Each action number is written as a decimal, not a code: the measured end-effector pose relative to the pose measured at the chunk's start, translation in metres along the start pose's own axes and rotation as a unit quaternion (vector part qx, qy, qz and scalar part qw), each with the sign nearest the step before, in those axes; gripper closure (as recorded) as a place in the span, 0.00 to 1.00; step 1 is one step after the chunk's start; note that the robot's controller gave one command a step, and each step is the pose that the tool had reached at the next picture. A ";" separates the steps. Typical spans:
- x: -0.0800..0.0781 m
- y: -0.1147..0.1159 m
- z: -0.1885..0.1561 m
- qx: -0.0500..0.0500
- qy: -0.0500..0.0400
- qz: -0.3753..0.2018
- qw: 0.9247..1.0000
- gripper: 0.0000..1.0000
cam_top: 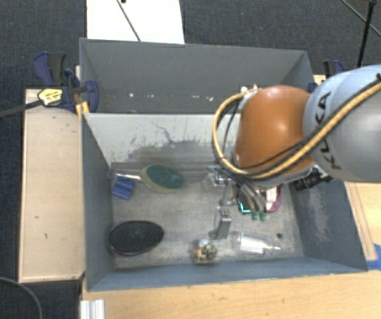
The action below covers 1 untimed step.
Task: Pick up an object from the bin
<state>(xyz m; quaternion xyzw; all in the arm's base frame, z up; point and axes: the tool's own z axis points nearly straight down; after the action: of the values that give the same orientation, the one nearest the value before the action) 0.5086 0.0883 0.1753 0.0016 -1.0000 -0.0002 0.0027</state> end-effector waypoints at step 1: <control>0.026 0.010 0.101 0.001 -0.010 -0.233 0.972 0.00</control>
Offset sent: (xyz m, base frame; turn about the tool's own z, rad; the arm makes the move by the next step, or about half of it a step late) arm -0.0321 0.0088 -0.1053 -0.4714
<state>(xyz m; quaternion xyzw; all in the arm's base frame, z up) 0.4818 0.0982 0.0745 0.2345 -0.9721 -0.0001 -0.0078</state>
